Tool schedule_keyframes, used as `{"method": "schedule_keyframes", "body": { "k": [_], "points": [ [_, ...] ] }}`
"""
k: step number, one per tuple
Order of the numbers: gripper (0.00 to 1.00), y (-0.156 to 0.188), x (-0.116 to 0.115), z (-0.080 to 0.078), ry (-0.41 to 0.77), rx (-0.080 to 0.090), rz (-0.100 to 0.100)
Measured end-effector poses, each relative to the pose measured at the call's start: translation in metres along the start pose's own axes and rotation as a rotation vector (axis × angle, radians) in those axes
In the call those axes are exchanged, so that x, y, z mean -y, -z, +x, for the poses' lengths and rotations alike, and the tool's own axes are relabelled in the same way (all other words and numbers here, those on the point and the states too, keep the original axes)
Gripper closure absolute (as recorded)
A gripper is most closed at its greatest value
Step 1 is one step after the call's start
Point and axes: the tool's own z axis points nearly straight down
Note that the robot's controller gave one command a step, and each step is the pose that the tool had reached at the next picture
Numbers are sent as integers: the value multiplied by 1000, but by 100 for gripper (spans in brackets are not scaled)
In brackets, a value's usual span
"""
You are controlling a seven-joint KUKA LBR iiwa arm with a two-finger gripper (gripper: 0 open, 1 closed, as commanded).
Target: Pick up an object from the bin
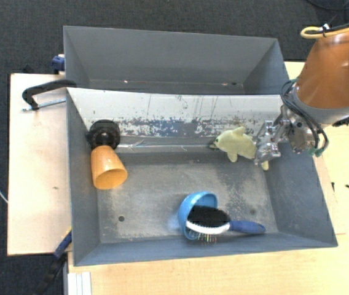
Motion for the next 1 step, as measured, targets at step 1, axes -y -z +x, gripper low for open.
{"method": "schedule_keyframes", "body": {
  "k": [1],
  "points": [
    [100,81,2,-12,-1,1,0]
  ]
}}
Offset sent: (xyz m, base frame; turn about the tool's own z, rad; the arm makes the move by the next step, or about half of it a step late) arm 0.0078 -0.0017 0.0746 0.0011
